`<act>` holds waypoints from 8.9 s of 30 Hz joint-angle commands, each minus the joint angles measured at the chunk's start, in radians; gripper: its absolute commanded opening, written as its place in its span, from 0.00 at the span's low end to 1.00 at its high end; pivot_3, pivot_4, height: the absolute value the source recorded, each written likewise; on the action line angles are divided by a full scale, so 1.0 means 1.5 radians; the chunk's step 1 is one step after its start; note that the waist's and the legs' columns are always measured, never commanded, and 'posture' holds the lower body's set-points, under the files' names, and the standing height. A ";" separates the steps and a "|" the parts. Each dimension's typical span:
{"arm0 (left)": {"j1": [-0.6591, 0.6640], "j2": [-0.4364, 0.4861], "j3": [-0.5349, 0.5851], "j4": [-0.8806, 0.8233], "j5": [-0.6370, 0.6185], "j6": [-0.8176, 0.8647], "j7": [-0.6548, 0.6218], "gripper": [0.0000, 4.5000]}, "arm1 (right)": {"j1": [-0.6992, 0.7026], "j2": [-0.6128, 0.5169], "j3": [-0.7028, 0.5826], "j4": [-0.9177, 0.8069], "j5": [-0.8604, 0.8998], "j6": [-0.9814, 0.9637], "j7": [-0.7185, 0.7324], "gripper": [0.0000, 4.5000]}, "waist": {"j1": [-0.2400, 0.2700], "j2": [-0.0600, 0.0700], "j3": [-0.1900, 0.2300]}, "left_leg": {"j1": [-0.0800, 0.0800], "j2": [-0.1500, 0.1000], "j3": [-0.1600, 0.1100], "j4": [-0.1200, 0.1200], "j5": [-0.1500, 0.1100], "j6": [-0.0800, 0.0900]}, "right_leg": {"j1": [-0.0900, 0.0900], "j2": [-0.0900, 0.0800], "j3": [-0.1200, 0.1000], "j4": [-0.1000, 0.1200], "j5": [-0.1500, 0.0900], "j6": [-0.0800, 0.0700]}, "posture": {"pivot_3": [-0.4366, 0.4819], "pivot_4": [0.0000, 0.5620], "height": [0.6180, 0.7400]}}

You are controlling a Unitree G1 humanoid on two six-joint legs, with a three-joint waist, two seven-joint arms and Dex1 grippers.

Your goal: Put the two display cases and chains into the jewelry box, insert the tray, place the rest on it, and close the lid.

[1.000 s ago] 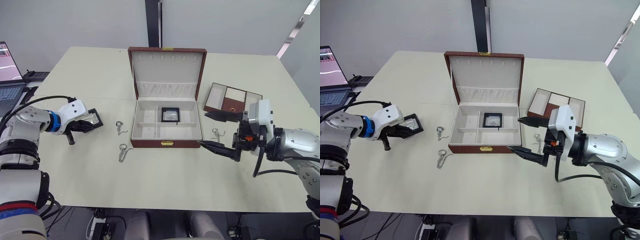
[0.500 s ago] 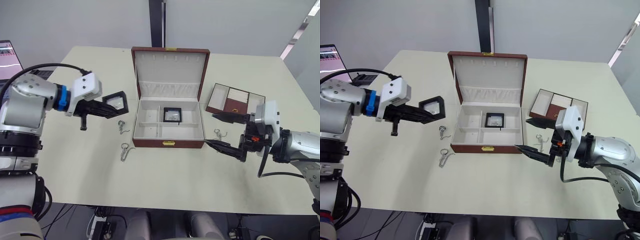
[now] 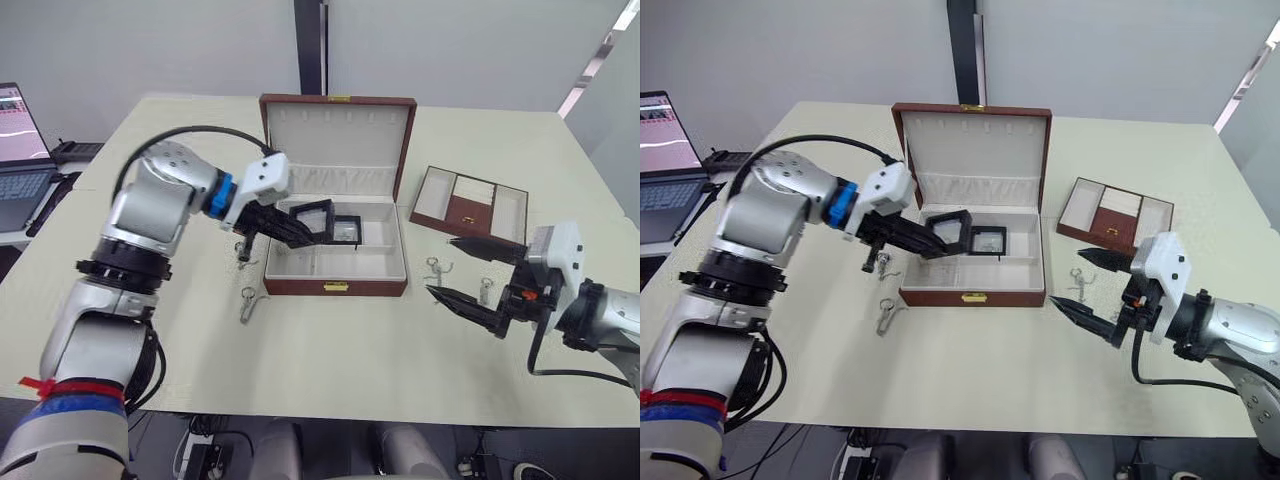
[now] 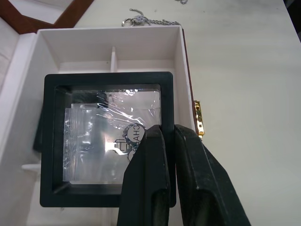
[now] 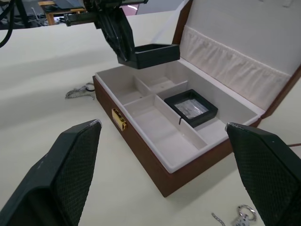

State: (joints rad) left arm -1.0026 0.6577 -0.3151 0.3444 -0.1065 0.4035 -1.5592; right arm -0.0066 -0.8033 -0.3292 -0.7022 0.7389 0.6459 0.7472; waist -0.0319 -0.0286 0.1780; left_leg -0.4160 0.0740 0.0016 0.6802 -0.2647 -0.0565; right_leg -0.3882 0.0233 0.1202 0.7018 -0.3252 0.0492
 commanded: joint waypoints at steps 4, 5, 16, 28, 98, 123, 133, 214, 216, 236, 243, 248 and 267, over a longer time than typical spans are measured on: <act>-0.029 -0.072 -0.015 0.030 0.010 0.005 0.033 0.01 | 0.016 -0.002 -0.035 -0.045 0.024 0.004 -0.031 1.00 | 0.001 0.000 0.000 | 0.000 -0.001 0.000 0.000 0.000 0.000 | 0.000 0.000 0.000 0.000 0.000 0.000 | 0.48 0.27 1.00; -0.028 -0.080 -0.017 0.033 0.012 0.006 0.036 0.01 | 0.019 -0.002 -0.037 -0.048 0.026 0.004 -0.035 1.00 | 0.000 0.000 0.000 | 0.000 -0.001 -0.001 0.000 0.000 0.000 | 0.000 0.000 0.000 0.000 0.000 0.000 | 0.48 0.27 1.00; -0.011 -0.114 -0.038 0.045 0.024 0.027 0.049 0.01 | 0.049 -0.007 -0.054 -0.066 0.039 0.006 -0.051 1.00 | 0.001 0.000 0.000 | 0.000 -0.002 -0.001 0.000 0.000 0.000 | 0.000 0.000 0.001 0.000 0.000 0.000 | 0.48 0.27 1.00; 0.016 -0.114 -0.039 0.014 0.022 0.041 0.046 0.01 | 0.045 -0.012 -0.047 -0.058 0.036 0.006 -0.050 1.00 | 0.001 0.000 0.000 | 0.000 -0.002 -0.001 0.000 0.000 0.000 | 0.001 0.000 0.001 0.000 0.000 0.000 | 0.48 0.27 1.00; 0.629 0.134 0.625 -0.148 -0.161 0.072 0.456 0.99 | -0.083 -0.014 -0.056 0.667 -0.185 -0.274 0.133 1.00 | -0.001 0.001 0.000 | 0.001 -0.003 0.001 -0.001 0.000 0.000 | 0.001 -0.005 0.001 0.000 0.000 0.000 | 0.48 0.27 1.00; 0.665 0.104 0.603 -0.197 -0.193 0.032 0.522 0.99 | -0.087 -0.022 -0.057 0.670 -0.169 -0.297 0.200 1.00 | -0.005 0.001 0.000 | 0.001 -0.004 0.001 -0.001 0.000 0.000 | 0.001 -0.005 0.001 0.000 0.000 0.000 | 0.48 0.27 1.00; 0.722 -0.004 0.577 -0.408 -0.272 0.085 0.580 0.99 | -0.097 -0.023 0.029 0.333 -0.059 -0.128 0.240 1.00 | -0.010 0.001 0.000 | 0.001 -0.003 0.000 -0.001 0.000 0.000 | 0.002 -0.005 0.000 0.000 0.000 0.000 | 0.48 0.27 1.00; 0.610 -0.056 0.386 -0.539 -0.268 0.123 0.672 0.00 | -0.221 0.031 0.140 0.190 -0.010 -0.052 0.179 1.00 | -0.004 0.001 0.000 | 0.009 -0.005 0.000 -0.003 0.000 0.000 | 0.010 -0.005 0.001 -0.005 -0.001 0.002 | 0.48 0.27 1.00; 0.586 -0.058 0.377 -0.547 -0.273 0.140 0.682 0.00 | -0.221 0.035 0.139 0.192 -0.011 -0.054 0.170 1.00 | -0.002 0.000 0.000 | 0.009 -0.005 0.000 -0.003 0.000 0.000 | 0.010 -0.005 0.001 -0.005 -0.001 0.002 | 0.48 0.27 1.00; 0.356 -0.245 0.196 -0.365 -0.092 0.094 0.854 0.00 | -0.254 0.010 0.091 0.221 -0.022 -0.041 0.122 1.00 | 0.000 0.000 0.000 | 0.008 -0.006 -0.001 -0.003 0.000 0.000 | 0.010 -0.006 0.002 -0.006 -0.001 0.002 | 0.48 0.27 1.00; 0.337 -0.276 0.200 -0.332 -0.076 0.107 0.880 0.00 | -0.264 0.003 0.087 0.222 -0.021 -0.033 0.118 1.00 | 0.000 0.000 0.000 | 0.008 -0.006 -0.001 -0.003 0.000 0.000 | 0.010 -0.005 0.001 -0.007 -0.001 0.002 | 0.48 0.27 1.00; 0.335 -0.284 0.202 -0.329 -0.073 0.112 0.885 0.00 | -0.265 0.004 0.089 0.221 -0.022 -0.030 0.115 1.00 | 0.001 0.000 0.000 | 0.007 -0.006 -0.001 -0.003 0.000 0.000 | 0.010 -0.006 0.001 -0.007 -0.001 0.002 | 0.48 0.27 1.00; 0.348 -0.281 0.197 -0.352 -0.082 0.128 0.868 0.60 | -0.254 0.002 0.080 0.213 -0.018 -0.018 0.114 1.00 | 0.001 0.000 0.000 | 0.007 -0.006 -0.001 -0.003 0.000 0.000 | 0.010 -0.006 0.001 -0.007 -0.001 0.002 | 0.48 0.27 1.00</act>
State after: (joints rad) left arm -0.4812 0.2331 -0.0206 -0.1345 -0.2222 0.6036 -0.2456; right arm -0.3820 -0.7858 -0.1761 -0.3523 0.6974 0.6227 0.9212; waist -0.0305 -0.0284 0.1788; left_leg -0.4057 0.0652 -0.0006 0.6755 -0.2650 -0.0567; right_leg -0.3731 0.0147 0.1216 0.6913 -0.3266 0.0523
